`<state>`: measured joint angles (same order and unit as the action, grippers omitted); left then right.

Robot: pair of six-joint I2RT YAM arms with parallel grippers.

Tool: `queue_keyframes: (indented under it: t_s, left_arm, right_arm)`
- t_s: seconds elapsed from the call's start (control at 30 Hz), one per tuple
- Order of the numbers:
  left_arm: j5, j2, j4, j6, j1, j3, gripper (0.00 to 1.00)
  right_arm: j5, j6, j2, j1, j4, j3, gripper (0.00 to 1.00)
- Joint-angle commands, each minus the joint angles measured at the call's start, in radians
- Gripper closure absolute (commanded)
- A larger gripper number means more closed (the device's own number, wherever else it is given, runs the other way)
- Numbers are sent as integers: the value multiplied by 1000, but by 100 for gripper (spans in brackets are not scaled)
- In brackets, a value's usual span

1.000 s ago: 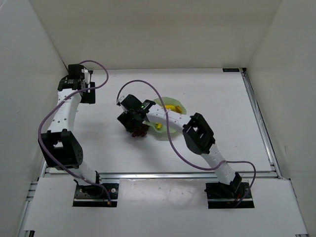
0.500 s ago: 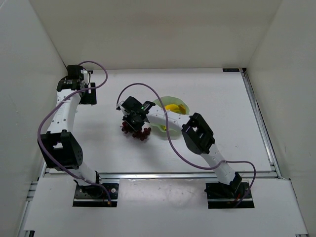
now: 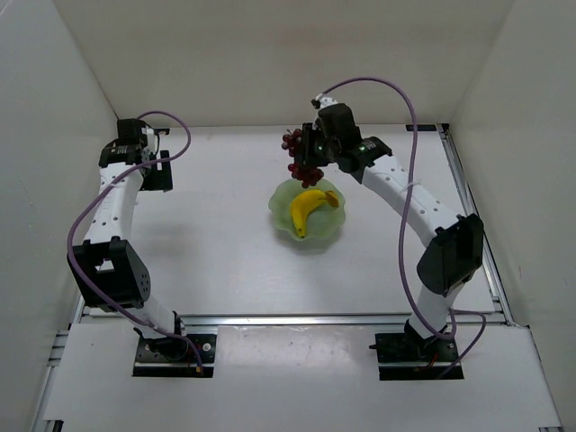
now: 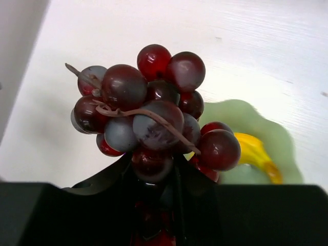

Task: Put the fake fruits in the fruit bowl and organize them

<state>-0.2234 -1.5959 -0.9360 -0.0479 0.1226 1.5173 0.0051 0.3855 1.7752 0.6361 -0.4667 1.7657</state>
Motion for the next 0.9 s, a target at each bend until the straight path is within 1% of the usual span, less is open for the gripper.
queue_keyframes:
  t_s: [0.0, 0.13, 0.17, 0.2, 0.27, 0.3, 0.33, 0.37, 0.4, 0.47, 0.53, 0.63, 0.7, 0.73, 0.77, 0.83, 0.87]
  left_arm:
    - [24, 51, -4, 11, 3, 20, 0]
    - [24, 51, -4, 11, 3, 20, 0]
    - [24, 51, -4, 11, 3, 20, 0]
    - [24, 51, -4, 11, 3, 20, 0]
    - [24, 51, -4, 11, 3, 20, 0]
    - [24, 51, -4, 11, 3, 20, 0]
    - [24, 51, -4, 11, 3, 20, 0]
    - [24, 51, -4, 11, 3, 20, 0]
    - [24, 51, -4, 11, 3, 20, 0]
    - [15, 51, -4, 11, 3, 20, 0]
    - [15, 60, -4, 11, 14, 29, 0]
    - [15, 71, -4, 29, 40, 38, 0]
    - [15, 71, -4, 49, 71, 49, 0]
    - [15, 82, -4, 49, 84, 49, 0]
    - [15, 82, 5, 49, 98, 49, 0]
    - [25, 91, 16, 60, 149, 49, 0]
    - [25, 80, 16, 60, 164, 49, 0]
  right_arm:
    - [51, 41, 46, 16, -93, -93, 100]
    - [90, 32, 24, 7, -93, -182, 100]
    - [90, 32, 24, 7, -93, -193, 98]
    - [90, 32, 33, -4, -81, -193, 95]
    - [79, 23, 33, -4, -81, -207, 65]
    - [91, 23, 33, -4, -81, -207, 43]
    - [107, 23, 33, -4, -81, -207, 12]
    - [130, 23, 21, -4, -92, -207, 1]
    - [172, 23, -3, -4, -92, -207, 0]
    - [206, 13, -40, -4, -102, -207, 0]
    - [225, -2, -115, -16, -102, -198, 0]
    - [253, -14, -235, -76, -102, -207, 0]
    - [253, -2, -330, -168, -112, -230, 0]
    - [227, 21, -359, -214, -122, -248, 0]
    - [196, 33, -387, -324, -136, -297, 0]
    - [113, 33, -450, -442, -136, -366, 0]
    - [42, 33, -462, -543, -160, -399, 0]
